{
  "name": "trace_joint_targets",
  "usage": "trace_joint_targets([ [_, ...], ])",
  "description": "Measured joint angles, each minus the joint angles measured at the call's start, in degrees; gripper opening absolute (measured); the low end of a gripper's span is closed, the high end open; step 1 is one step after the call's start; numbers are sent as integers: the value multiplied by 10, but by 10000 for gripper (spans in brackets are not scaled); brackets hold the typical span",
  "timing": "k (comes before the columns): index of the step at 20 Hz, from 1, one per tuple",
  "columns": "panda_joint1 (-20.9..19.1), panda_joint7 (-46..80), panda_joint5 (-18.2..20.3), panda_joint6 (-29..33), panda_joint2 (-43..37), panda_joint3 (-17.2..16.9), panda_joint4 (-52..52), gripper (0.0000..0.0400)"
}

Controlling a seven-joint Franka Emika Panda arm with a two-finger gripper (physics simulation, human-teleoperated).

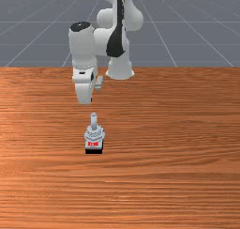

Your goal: Turn on the trigger

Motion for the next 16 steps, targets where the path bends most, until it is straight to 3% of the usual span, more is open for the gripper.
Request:
trace_joint_targets([
  [3,4,22,-4,-2,25,-4,10,0],
  [5,35,86,-61,32,19,-27,-9,0],
  [6,9,7,-7,24,18,5,-8,0],
  [12,24,37,0,11,2,9,-13,0],
  [15,32,59,-21,-31,22,3,26,0],
  [16,32,64,-14,-3,22,3,20,0],
])
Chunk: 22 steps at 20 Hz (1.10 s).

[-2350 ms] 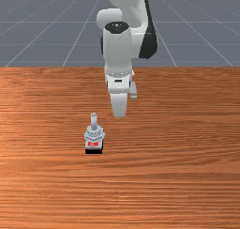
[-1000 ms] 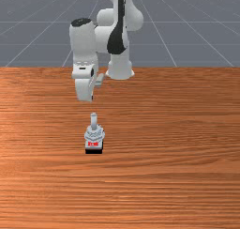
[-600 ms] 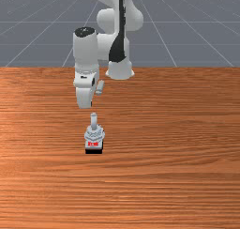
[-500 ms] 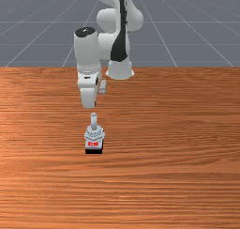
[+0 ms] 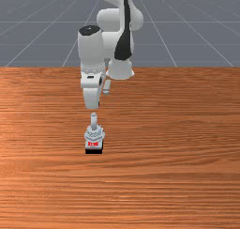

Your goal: Turn on the trigger

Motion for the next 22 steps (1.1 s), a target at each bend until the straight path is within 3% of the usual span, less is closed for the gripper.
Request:
trace_joint_targets([
  [4,-5,-18,11,23,17,8,19,0],
  [9,-1,-9,6,-5,42,7,63,0],
  [16,11,18,-11,-69,110,1,216,0],
  [18,1,-15,-2,-67,104,11,205,0],
  [22,6,7,-10,-83,67,1,153,0],
])
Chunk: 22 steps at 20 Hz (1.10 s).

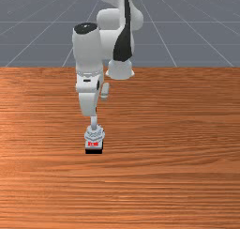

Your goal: Turn on the trigger

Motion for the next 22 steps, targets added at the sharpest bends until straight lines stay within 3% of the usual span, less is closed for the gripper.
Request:
trace_joint_targets([
  [2,3,3,-6,44,-19,-3,-37,0],
  [5,13,24,-31,55,-30,-15,-56,0],
  [8,9,16,-24,63,-47,-12,-82,0],
  [9,-1,-12,-4,62,-50,-2,-86,0],
  [12,6,8,-19,69,-55,-9,-96,0],
  [20,4,20,-6,93,-59,-9,-122,0],
  [21,-32,-72,68,76,-47,27,-112,0],
  [22,-29,-50,42,188,-48,29,-152,0],
])
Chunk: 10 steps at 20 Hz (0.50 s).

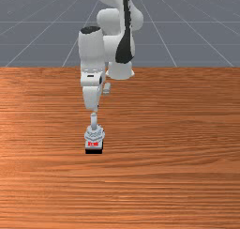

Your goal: Turn on the trigger

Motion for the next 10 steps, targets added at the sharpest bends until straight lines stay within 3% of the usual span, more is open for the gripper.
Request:
trace_joint_targets([
  [3,3,3,-3,12,14,-3,-1,0],
  [4,63,97,-101,-41,20,-69,18,0],
  [5,27,40,-41,-73,22,-31,32,0],
  [10,30,49,-45,-118,48,-33,88,0],
])
